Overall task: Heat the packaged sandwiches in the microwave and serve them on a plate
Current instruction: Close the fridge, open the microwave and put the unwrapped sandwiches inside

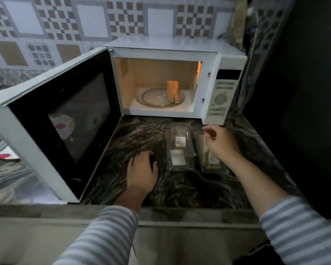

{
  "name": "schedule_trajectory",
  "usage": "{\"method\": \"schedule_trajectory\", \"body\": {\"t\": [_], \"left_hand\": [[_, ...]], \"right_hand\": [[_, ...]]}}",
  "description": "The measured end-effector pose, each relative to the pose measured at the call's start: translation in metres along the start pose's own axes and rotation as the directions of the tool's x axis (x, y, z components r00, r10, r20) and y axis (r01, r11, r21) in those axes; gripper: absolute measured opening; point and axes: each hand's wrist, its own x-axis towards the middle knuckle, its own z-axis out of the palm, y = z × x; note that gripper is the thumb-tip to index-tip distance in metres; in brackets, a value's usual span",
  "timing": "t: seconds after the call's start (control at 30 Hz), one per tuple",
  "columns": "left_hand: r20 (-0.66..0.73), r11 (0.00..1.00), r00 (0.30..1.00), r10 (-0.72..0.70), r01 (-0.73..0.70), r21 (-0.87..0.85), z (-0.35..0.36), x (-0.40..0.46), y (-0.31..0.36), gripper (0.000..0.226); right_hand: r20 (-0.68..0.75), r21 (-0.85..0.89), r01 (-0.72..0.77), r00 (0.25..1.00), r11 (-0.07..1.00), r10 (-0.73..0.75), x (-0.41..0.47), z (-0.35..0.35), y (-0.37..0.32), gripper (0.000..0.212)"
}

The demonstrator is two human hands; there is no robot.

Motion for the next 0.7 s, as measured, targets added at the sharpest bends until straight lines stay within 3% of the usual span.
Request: {"method": "schedule_trajectory", "body": {"t": [0.13,0.23,0.4,0.53,0.7], "left_hand": [[-0.163,0.995,0.987,0.016,-0.032,-0.094,-0.001,-0.025,0.022,0.031],[-0.274,0.981,0.947,0.168,-0.188,-0.046,0.001,-0.036,0.043,0.034],[-0.338,0.929,0.868,0.363,-0.363,0.064,0.018,-0.055,0.083,0.033],[-0.215,0.876,0.850,0.480,-0.455,0.160,0.038,-0.056,0.105,0.033],[-0.030,0.920,0.930,0.366,-0.356,0.162,0.055,-0.048,0.117,0.055]], "right_hand": [[-0.047,-0.115,0.169,0.983,0.979,-0.175,-0.044,-0.008,0.038,0.022],[0.018,-0.207,0.275,0.960,0.939,-0.278,-0.065,-0.006,0.064,0.020],[0.107,-0.240,0.373,0.928,0.896,-0.357,-0.077,-0.008,0.092,0.017],[0.065,-0.217,0.401,0.915,0.890,-0.397,-0.074,-0.007,0.103,0.012],[0.051,-0.196,0.489,0.871,0.850,-0.489,-0.073,-0.011,0.114,0.007]]}}
